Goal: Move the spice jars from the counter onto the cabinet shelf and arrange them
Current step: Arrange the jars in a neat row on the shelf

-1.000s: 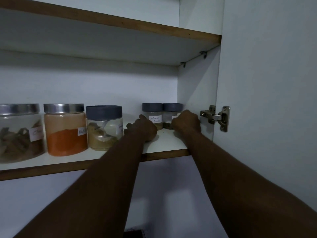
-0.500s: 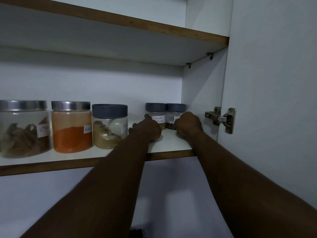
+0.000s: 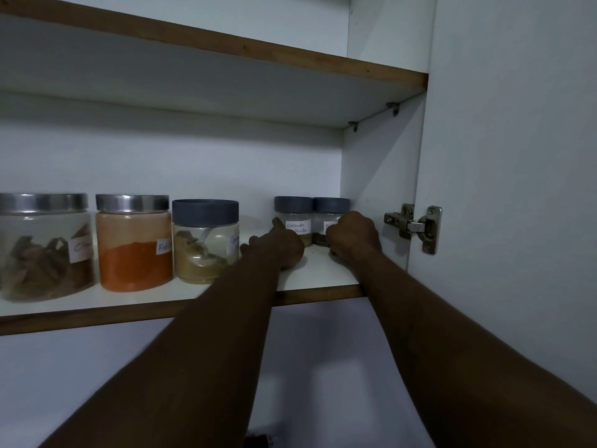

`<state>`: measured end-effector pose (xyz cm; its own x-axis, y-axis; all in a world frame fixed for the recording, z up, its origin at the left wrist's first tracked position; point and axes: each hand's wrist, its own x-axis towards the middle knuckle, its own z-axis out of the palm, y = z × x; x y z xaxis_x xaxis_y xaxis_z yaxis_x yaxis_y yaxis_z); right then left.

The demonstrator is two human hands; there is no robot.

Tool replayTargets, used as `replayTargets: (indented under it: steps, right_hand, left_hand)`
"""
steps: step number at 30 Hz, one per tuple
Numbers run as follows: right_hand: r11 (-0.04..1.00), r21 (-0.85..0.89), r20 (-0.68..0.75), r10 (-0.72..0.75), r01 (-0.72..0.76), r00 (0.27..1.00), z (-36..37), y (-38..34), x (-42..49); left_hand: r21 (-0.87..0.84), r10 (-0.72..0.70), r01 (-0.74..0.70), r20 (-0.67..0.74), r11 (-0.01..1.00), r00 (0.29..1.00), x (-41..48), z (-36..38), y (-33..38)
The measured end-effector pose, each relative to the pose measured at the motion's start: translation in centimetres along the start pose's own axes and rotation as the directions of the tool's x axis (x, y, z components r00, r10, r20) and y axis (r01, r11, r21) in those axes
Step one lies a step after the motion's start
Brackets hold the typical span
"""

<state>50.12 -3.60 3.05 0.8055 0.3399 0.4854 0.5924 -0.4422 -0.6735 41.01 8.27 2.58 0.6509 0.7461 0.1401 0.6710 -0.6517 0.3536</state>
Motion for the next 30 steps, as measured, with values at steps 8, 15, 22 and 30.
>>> replayTargets:
  steps: [8, 15, 22, 30]
  right_hand:
    - [0.999, 0.019, -0.076, -0.045, 0.047, 0.996, -0.6, -0.7, -0.7]
    - [0.925, 0.060, 0.123, -0.380, 0.375, 0.917, -0.1, -1.8, -3.1]
    - [0.940, 0.304, 0.322, -0.252, 0.153, 0.912, -0.6, -4.4, -6.5]
    - [0.853, 0.517, 0.527, -0.389, 0.078, 0.755, -0.3, -8.3, -11.0]
  left_hand:
    - [-0.014, 0.041, -0.043, -0.134, 0.999, 0.990, -2.5, -0.4, 0.1]
    - [0.092, 0.240, -0.222, -0.413, 0.971, 0.879, -8.7, -1.3, 0.2]
    - [0.160, 0.361, -0.337, -0.618, 0.928, 0.698, -16.3, -1.7, -4.2]
    - [-0.272, 0.028, -0.374, -0.776, 0.887, 0.630, -20.1, -3.6, -11.1]
